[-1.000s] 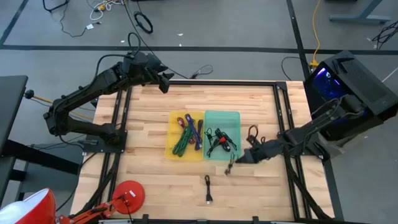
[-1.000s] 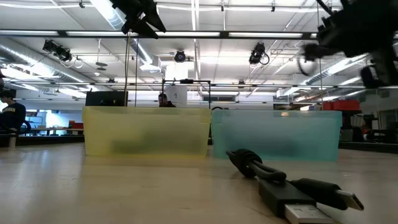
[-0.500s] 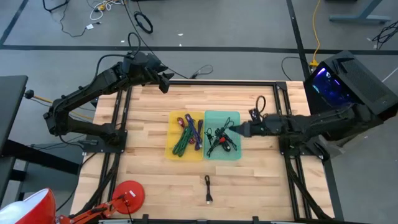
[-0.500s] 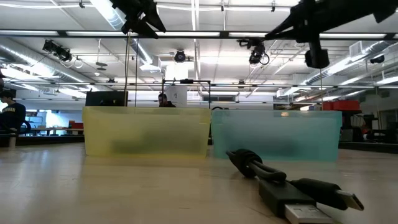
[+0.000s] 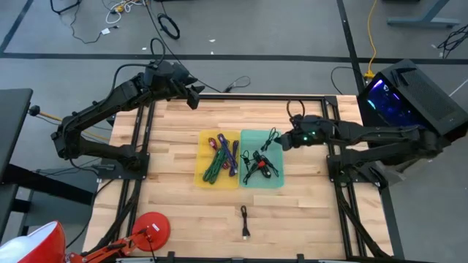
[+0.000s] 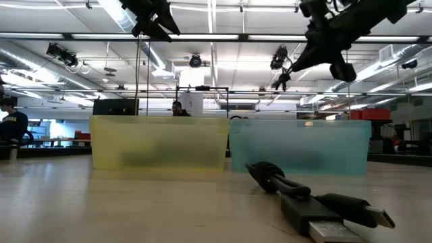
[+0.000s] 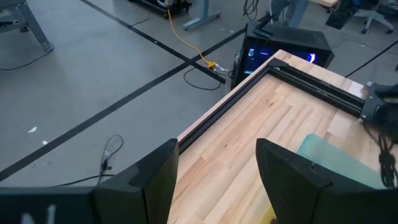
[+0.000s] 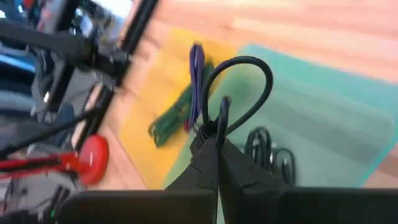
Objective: Pick & Place USB Port
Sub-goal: Put the black charger cable into the green bin
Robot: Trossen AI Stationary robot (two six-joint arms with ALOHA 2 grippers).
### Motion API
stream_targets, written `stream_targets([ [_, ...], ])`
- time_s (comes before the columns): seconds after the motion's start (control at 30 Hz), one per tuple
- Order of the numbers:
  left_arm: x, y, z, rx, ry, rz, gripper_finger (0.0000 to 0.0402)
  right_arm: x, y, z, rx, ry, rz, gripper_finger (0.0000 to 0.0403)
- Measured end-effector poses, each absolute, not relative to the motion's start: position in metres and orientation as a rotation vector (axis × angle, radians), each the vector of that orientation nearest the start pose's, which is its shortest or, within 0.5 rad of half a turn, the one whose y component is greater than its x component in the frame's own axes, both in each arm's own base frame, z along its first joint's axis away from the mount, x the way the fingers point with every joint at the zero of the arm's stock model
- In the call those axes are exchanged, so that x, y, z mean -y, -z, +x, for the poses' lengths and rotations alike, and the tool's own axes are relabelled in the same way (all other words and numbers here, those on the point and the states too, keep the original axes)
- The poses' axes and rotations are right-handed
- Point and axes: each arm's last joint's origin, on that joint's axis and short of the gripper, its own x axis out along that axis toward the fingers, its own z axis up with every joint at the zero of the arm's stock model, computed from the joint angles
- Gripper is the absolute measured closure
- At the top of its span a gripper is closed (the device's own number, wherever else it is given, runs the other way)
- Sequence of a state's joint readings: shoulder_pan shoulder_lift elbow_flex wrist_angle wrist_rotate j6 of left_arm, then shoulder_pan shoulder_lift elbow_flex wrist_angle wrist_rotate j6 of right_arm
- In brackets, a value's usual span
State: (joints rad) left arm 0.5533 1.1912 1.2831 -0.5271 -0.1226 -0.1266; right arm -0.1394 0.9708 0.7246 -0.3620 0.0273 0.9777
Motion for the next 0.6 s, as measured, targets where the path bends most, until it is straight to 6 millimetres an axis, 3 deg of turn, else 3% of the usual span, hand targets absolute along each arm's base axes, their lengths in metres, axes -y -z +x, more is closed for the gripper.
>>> stream_targets([
  [0.3,-0.133,-0.390,0.209,-0.384,-0.696,-0.234,0.0181,0.030,-0.234,0.225,-0.697,0.361,0.984,0.0403],
  [0.6,-0.134,-0.390,0.209,-0.384,-0.707,-0.231,0.0181,0.040,-0.240,0.233,-0.622,0.243,0.963,0.0388],
])
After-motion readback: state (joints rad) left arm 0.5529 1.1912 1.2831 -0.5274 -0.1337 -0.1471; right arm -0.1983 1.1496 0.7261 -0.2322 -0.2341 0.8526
